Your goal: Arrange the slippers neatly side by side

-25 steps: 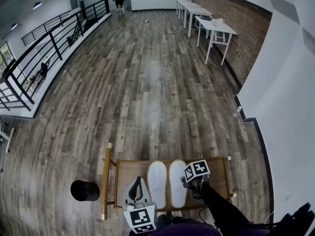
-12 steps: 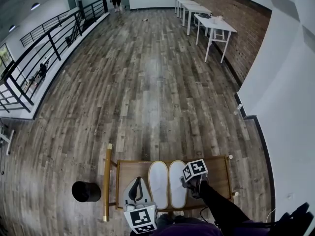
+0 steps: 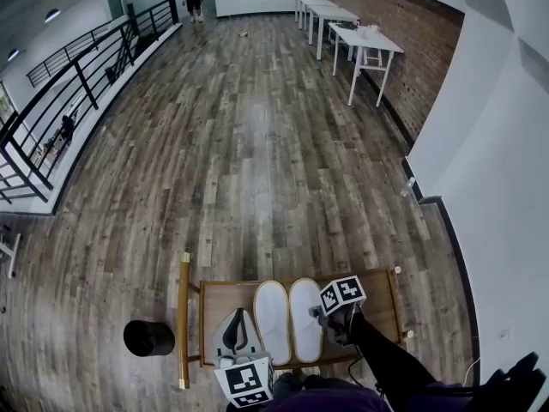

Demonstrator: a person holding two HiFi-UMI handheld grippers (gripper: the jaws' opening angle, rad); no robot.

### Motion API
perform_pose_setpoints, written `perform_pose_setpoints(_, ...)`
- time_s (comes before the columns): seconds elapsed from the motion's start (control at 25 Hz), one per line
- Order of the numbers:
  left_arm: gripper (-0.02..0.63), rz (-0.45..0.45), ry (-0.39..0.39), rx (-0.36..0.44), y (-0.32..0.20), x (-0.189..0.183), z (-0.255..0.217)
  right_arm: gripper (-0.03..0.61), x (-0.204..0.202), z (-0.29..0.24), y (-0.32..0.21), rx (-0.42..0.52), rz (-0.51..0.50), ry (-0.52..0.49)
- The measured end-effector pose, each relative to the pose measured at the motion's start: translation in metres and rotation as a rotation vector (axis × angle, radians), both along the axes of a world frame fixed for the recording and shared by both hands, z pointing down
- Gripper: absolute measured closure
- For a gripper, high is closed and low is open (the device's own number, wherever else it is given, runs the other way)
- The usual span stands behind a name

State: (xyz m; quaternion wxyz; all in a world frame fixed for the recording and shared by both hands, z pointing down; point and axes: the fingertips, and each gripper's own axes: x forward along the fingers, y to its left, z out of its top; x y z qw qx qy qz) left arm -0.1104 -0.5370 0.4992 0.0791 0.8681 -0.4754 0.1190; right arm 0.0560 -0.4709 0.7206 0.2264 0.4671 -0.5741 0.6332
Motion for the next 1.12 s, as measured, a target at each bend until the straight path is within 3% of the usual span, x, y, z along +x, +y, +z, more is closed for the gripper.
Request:
perform_pose_setpoints(0.56, 0.612, 0.031, 0.003, 0.008, 0.006, 0.01, -0.005, 0.555, 0.0, -0.016, 0.0, 0.074, -0.029, -0.007)
perform_pose_setpoints(0.76, 0.612, 0.033, 0.012, 0.013, 0.009, 0.009, -0.002, 0.555, 0.012, -0.031, -0.002, 0.136, 0.011, 0.01)
perform_pose_setpoints(0.96, 0.612, 0.039, 0.02, 0.015, 0.009, 0.016, -0.006, 0.557, 0.018, -0.094, -0.017, 0.357, 0.049, -0.007)
perform_pose_setpoints(1.12, 0.612, 0.068, 0.025, 0.03, 0.007, 0.025, -0.011, 0.557, 0.005, -0.177, -0.034, 0.734, 0.039, 0.005)
